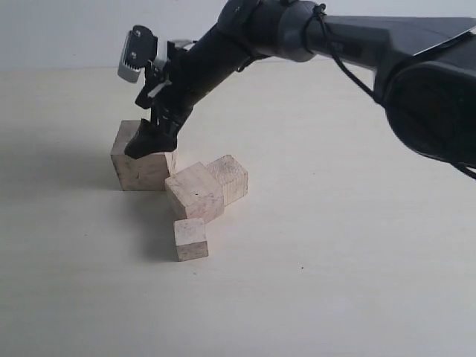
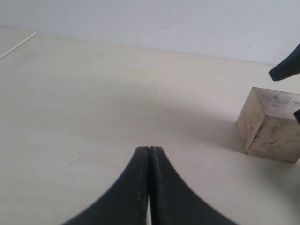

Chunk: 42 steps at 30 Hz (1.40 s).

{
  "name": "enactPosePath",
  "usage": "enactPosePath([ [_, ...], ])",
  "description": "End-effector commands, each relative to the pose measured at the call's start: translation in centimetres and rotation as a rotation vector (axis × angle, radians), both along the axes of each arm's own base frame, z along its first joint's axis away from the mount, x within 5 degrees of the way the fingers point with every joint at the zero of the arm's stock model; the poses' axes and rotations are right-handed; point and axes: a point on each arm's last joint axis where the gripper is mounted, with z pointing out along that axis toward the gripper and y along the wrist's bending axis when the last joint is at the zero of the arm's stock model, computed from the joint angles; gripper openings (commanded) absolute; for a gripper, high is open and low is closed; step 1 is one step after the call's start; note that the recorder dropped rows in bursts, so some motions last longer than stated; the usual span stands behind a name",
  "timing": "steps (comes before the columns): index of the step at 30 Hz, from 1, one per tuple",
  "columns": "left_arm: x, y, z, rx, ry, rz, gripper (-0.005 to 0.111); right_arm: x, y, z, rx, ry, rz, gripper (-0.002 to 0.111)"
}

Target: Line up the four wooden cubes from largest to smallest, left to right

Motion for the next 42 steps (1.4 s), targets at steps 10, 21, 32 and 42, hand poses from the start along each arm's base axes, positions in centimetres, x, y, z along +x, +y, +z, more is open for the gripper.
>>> enactPosePath([
  [10, 0.0, 0.0, 0.0, -0.009, -0.014, 0.003, 0.000, -3.6, -4.9, 13.6, -0.172, -0.111, 0.024, 0.100],
  [21, 0.0, 0.0, 0.0, -0.009, -0.014, 0.003, 0.000, -4.5, -6.6, 11.5, -0.307, -0.106, 0.040, 0.100],
  [32, 0.0, 0.0, 0.0, -0.009, -0.014, 0.003, 0.000, -5.0, -7.2, 5.2, -0.338, -0.080, 0.019, 0.100],
  [42, 0.0, 0.0, 0.0, -0.009, -0.014, 0.003, 0.000, -5.0, -7.4, 5.1, -0.359, -0.075, 0.008, 0.100],
])
